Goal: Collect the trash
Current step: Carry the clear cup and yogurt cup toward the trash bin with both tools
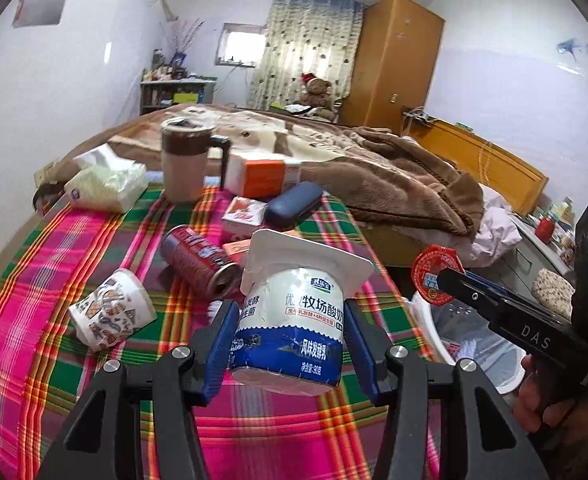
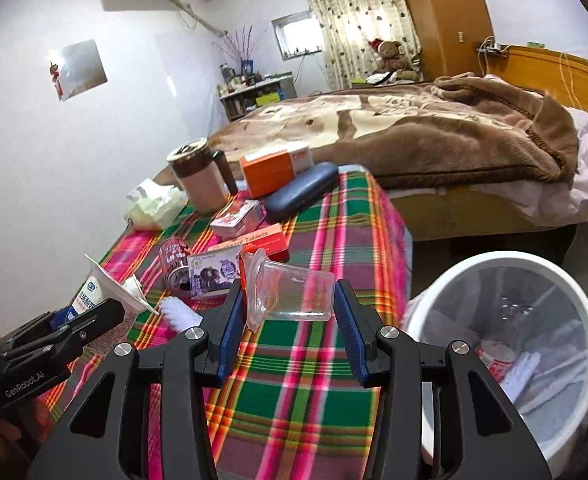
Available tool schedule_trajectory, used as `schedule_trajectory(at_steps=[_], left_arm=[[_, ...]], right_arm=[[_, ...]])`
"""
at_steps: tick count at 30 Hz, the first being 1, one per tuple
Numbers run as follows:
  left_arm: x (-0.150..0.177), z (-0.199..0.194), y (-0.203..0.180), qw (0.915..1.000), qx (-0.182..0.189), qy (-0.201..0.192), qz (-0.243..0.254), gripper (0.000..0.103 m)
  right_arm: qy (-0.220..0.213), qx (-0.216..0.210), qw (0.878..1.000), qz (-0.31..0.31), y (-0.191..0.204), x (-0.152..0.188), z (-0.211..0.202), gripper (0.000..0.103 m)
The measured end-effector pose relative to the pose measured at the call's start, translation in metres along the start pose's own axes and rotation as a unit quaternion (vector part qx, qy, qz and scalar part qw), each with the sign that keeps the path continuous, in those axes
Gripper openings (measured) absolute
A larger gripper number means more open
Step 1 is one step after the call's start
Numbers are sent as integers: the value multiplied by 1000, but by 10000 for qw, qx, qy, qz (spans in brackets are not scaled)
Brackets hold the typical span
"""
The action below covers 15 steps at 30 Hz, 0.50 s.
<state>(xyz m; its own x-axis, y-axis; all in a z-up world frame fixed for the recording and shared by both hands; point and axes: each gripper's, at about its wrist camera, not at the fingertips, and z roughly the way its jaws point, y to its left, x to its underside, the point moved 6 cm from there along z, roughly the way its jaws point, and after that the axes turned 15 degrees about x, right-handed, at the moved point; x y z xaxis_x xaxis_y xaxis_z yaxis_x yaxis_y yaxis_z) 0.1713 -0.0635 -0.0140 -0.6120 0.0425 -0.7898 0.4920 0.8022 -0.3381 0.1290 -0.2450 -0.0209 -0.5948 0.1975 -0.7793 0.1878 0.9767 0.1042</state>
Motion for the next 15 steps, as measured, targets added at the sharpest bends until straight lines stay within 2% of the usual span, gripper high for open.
schedule_trajectory(at_steps=[8, 15], left_arm=[[-7, 8, -42, 9990, 334, -15, 290, 53], [-7, 31, -82, 9963, 649, 124, 554, 53]], right_arm=[[-212, 301, 9991, 193, -33, -3, -19, 45], [-269, 693, 9964, 408, -74, -1, -27, 45]])
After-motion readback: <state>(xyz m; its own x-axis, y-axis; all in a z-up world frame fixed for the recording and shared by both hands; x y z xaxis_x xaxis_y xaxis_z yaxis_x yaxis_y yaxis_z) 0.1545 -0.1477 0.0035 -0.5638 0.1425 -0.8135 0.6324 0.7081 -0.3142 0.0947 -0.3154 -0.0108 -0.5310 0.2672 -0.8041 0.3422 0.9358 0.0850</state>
